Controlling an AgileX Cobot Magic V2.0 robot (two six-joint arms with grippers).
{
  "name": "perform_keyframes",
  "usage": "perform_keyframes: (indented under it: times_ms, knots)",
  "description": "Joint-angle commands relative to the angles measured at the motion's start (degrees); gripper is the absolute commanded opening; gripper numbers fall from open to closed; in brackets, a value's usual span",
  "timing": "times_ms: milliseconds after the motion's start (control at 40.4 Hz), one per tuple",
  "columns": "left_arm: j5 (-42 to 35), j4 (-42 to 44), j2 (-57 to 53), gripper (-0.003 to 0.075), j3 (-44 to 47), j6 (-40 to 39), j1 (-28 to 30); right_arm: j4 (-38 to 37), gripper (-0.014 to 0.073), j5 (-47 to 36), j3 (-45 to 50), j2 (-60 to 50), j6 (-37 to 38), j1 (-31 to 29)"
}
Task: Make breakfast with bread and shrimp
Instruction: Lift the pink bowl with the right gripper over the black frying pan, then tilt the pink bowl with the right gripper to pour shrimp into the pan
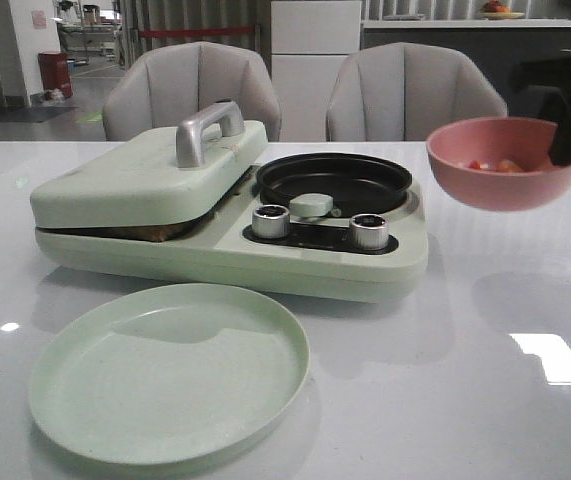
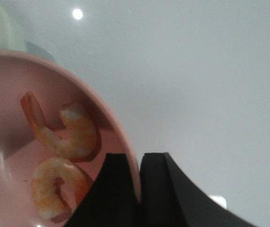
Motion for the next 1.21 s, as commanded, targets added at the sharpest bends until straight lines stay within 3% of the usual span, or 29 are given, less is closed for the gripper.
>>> perform_keyframes:
  times_ms: [0, 396, 767, 940, 1188]
  knots:
    - [-4.8, -0.2, -1.1, 0.0033, -1.6, -0.5, -0.1, 3.9, -0.0040, -7.2, -2.2, -5.5, -3.0, 2.1]
    - [-4.8, -0.2, -1.1, 0.0033, -1.6, -0.5, -0.1, 6.7, -0.0040, -31.5, -1.3, -3.7, -5.6, 14.0]
    - [-4.8, -0.2, -1.1, 0.0033, -1.6, -0.5, -0.1, 6.6, -0.0040, -73.4, 15.1, -2.6, -5.7, 16.7]
    - [-4.8, -0.2, -1.1, 0.0033, -1.6, -0.5, -0.1, 6.6, -0.0040, -90.7, 18.6, 1.6, -12.6, 16.7]
    - [-4.8, -0.2, -1.1, 0.0033, -1.6, -0.5, -0.1, 3.4, -0.0040, -99.2, 18.4, 7.4, -24.9, 16.7]
